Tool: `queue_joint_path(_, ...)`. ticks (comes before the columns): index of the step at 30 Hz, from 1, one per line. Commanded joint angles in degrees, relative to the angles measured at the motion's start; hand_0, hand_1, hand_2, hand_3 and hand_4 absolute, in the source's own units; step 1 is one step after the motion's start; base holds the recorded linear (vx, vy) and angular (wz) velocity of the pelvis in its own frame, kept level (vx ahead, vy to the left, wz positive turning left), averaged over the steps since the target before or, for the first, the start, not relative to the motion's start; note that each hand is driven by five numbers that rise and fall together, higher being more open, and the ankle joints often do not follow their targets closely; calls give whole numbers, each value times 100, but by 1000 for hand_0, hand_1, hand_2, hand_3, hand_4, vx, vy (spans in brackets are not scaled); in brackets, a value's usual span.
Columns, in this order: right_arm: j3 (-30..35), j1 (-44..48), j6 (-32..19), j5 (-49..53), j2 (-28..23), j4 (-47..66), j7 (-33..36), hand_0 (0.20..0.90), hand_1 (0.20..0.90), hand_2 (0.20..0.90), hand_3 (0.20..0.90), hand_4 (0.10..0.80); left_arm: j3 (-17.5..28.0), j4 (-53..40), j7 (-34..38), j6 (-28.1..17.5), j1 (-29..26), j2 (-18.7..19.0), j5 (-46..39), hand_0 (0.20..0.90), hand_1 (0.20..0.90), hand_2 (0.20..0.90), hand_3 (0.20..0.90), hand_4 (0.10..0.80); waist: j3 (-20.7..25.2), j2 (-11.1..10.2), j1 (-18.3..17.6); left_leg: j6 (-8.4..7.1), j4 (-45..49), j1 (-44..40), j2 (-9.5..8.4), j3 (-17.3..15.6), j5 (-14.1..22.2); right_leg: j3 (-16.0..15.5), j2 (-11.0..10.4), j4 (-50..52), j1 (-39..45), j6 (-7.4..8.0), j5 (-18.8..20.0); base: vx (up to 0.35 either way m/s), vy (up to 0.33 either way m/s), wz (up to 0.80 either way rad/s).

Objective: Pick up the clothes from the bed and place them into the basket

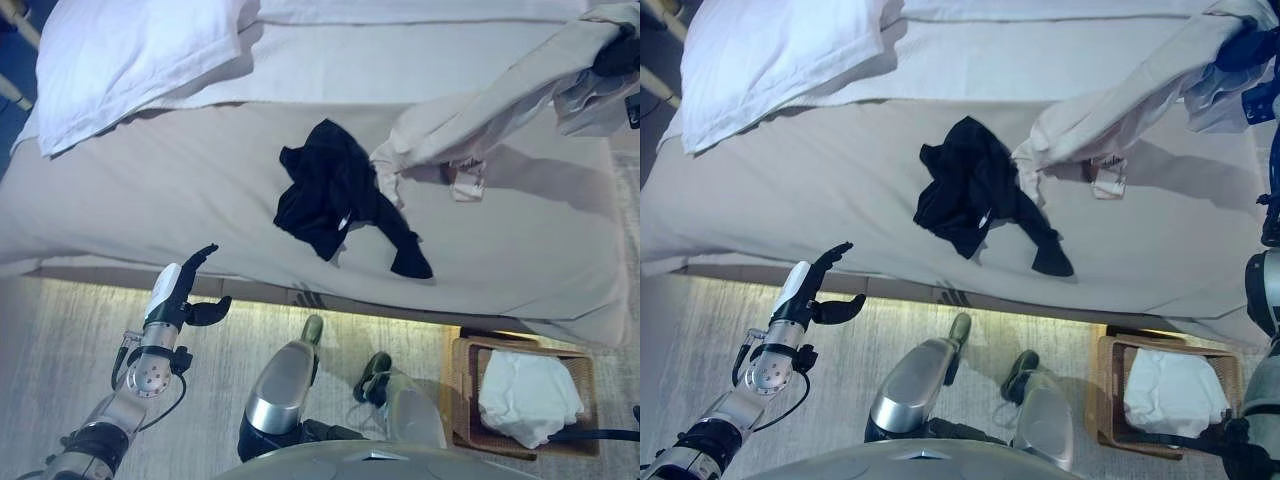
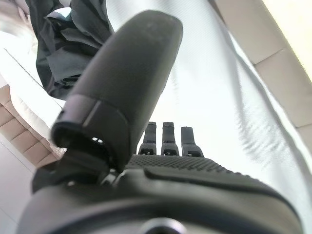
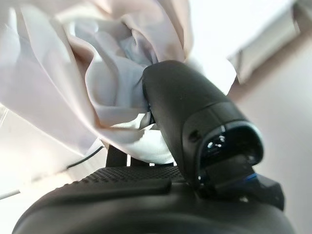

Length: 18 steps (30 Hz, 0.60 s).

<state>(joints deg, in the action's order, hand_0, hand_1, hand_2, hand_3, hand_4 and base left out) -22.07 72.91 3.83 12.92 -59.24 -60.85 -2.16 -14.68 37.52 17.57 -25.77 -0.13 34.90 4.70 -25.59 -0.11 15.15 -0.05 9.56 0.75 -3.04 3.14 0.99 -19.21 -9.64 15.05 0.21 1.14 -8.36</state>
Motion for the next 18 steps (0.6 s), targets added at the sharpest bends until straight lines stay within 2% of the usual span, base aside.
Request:
queue_joint_path(1, -258, 142, -681, 456, -420, 347, 176, 300, 300, 300, 200, 100, 212, 64, 132, -205, 306, 40, -26, 900, 900, 900, 900, 800, 1471, -200, -166, -160, 60, 178, 137, -47, 353, -86, 147, -138, 180, 46, -34, -35, -15, -15)
queue_joint_path(4, -330, 310, -814, 685, -598, 416, 240, 300, 300, 300, 200, 100, 217, 302, 134, -209, 176, 21, -37, 900, 900, 900, 900, 800, 1684, -243, -351, -149, -113, -23, 191, -238, 359, 17, 212, -291, 291, 89, 25, -52, -11, -16)
queue_joint_path(12, -567, 840, -930, 1067, -990, 495, 678, 300, 300, 300, 200, 100, 165, 723, 154, -254, -26, -64, -59, 900, 900, 900, 900, 800, 1975, -337, -672, -163, -516, -392, 300, -461, 311, 245, 307, -594, 457, 199, 189, -61, -2, -22)
queue_joint_path(18, -952, 1455, -729, 1242, -1467, 833, 1013, 300, 300, 300, 200, 100, 74, 1351, 258, -221, -277, -230, 15, 900, 900, 900, 900, 800, 2214, -444, -1064, -233, -959, -604, 368, -701, 201, 547, 442, -1073, 494, 301, 442, -26, 3, -27)
